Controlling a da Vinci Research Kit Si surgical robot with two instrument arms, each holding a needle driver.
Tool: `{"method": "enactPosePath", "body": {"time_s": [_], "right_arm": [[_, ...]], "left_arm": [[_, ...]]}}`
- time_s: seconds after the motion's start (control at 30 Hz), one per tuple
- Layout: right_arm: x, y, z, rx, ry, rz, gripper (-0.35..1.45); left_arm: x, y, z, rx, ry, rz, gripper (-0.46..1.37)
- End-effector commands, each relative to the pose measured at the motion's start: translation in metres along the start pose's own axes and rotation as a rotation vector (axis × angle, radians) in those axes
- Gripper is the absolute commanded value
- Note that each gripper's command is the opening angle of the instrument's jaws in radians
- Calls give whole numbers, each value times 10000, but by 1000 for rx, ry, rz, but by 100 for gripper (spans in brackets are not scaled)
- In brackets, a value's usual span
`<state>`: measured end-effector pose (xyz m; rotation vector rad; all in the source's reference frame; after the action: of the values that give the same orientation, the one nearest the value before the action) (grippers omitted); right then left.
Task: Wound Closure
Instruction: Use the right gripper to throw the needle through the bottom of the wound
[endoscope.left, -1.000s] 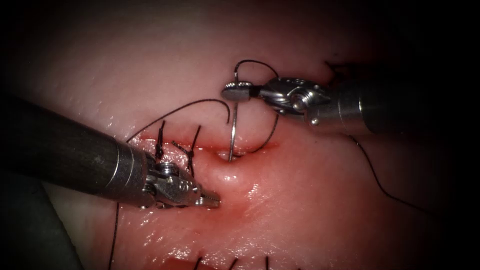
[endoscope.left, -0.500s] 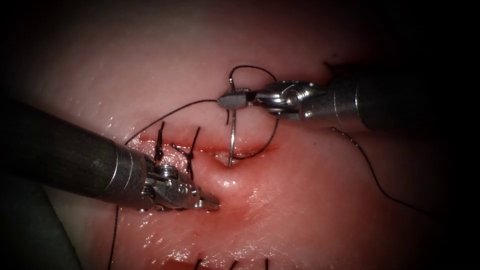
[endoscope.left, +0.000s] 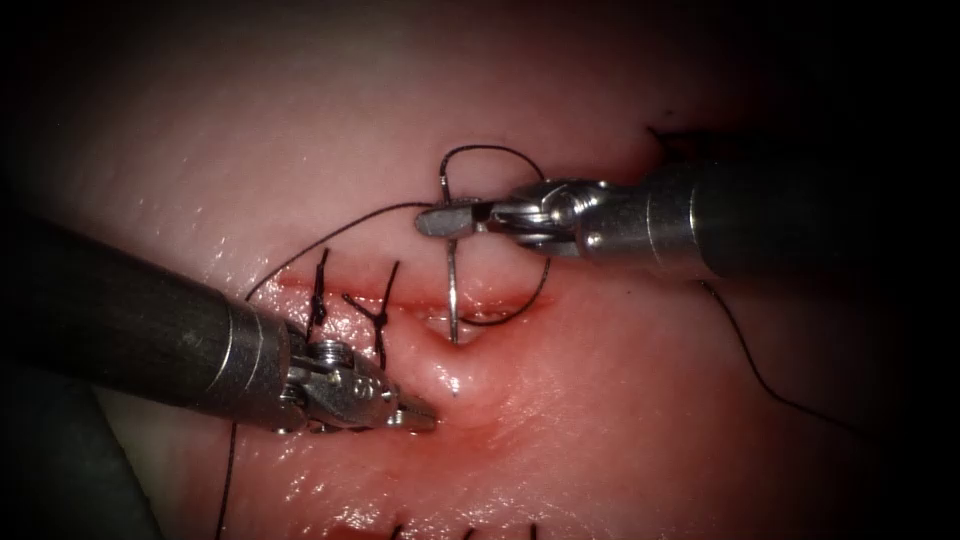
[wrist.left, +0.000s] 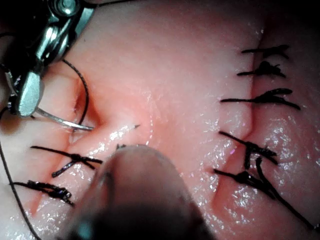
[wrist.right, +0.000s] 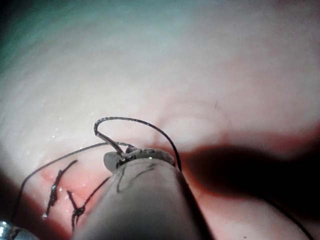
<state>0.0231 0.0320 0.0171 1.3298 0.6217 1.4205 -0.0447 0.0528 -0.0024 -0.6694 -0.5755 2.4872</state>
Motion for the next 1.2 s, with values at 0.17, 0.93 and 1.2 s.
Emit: {"method": "enactPosePath", "body": {"time_s": [0.17, 0.93, 1.2], "right_arm": [[-9, 9, 5, -31, -44, 77, -35], [-27, 0, -4, -30, 59, 105, -35], [14, 15, -17, -36, 263, -167, -8]], "left_arm": [[0, 0, 0, -10, 0, -2, -35], [0, -1, -3, -14, 0, -1, -35], [-2, 0, -5, -15, 0, 1, -35]]}}
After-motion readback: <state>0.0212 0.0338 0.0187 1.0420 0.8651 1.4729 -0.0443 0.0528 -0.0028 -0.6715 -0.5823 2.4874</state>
